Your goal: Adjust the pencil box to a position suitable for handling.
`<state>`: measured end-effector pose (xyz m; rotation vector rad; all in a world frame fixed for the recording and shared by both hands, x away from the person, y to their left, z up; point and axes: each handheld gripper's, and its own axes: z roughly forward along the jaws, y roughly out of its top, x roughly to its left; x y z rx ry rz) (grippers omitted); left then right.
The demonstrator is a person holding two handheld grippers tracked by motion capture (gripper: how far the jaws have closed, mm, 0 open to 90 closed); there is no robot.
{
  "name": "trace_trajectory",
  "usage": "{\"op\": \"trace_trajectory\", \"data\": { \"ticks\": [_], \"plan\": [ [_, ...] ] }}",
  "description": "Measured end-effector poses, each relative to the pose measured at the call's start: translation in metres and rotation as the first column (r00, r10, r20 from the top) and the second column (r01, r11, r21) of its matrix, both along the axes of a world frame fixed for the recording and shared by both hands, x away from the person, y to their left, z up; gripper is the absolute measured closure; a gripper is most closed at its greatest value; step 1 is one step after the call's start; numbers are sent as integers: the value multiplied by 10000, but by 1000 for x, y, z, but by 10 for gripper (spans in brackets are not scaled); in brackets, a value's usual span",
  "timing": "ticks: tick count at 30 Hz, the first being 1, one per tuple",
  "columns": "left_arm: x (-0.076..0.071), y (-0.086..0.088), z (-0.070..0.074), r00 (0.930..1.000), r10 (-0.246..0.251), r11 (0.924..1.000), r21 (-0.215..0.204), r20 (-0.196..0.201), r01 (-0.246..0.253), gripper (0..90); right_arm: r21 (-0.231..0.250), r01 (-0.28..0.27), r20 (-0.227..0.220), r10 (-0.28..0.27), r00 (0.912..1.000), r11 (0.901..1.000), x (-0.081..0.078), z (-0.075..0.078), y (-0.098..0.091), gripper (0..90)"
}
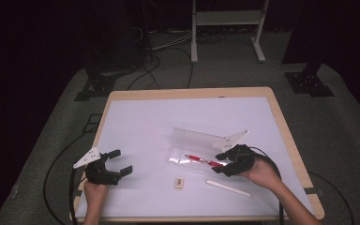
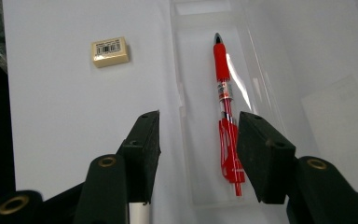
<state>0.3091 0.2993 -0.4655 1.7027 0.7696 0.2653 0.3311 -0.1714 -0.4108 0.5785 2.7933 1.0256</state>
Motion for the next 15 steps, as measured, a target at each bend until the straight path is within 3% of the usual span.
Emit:
{"op": "trace_trajectory", "data": {
  "ticks": [5, 15],
  "plan": [
    [0, 0, 0, 10000, 2, 10000, -2, 3, -2, 0, 87, 170, -125, -168, 9998, 9998, -5, -1, -5, 435],
    [0, 0, 0, 10000, -17, 10000, 3, 54, 17, 0, 143, 270, -120, -268, 9996, 9995, -15, -3, -14, 418]
  ]
}}
